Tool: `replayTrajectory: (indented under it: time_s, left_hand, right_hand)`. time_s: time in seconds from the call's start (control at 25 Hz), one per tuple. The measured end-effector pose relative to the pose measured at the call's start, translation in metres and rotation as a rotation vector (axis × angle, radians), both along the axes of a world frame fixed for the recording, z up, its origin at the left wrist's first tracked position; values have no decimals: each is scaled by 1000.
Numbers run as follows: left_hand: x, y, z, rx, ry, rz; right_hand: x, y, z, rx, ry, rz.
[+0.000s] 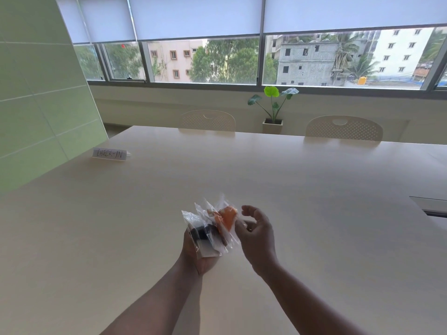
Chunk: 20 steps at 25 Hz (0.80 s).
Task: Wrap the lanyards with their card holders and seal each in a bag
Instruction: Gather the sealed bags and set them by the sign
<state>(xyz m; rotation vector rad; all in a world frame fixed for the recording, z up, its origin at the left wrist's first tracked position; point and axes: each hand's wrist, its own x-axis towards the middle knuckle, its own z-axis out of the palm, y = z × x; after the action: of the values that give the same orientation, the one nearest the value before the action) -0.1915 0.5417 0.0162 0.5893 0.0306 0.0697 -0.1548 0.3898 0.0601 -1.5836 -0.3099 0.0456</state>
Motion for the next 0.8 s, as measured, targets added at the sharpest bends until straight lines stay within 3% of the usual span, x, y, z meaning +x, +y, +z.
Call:
replayTrajectory:
  time_s: [0.24, 0.56, 0.8]
  left_hand:
    - [2, 6, -12, -22, 89, 43]
    - [-2, -4, 7, 45, -119, -78]
    - [-3, -19, 22, 117, 197, 6]
  right_hand:
    - [-15, 2, -13, -138, -61, 246]
    - [-16, 2, 1, -358, -92, 211]
    - [-14, 2, 17, -571, -71, 212]
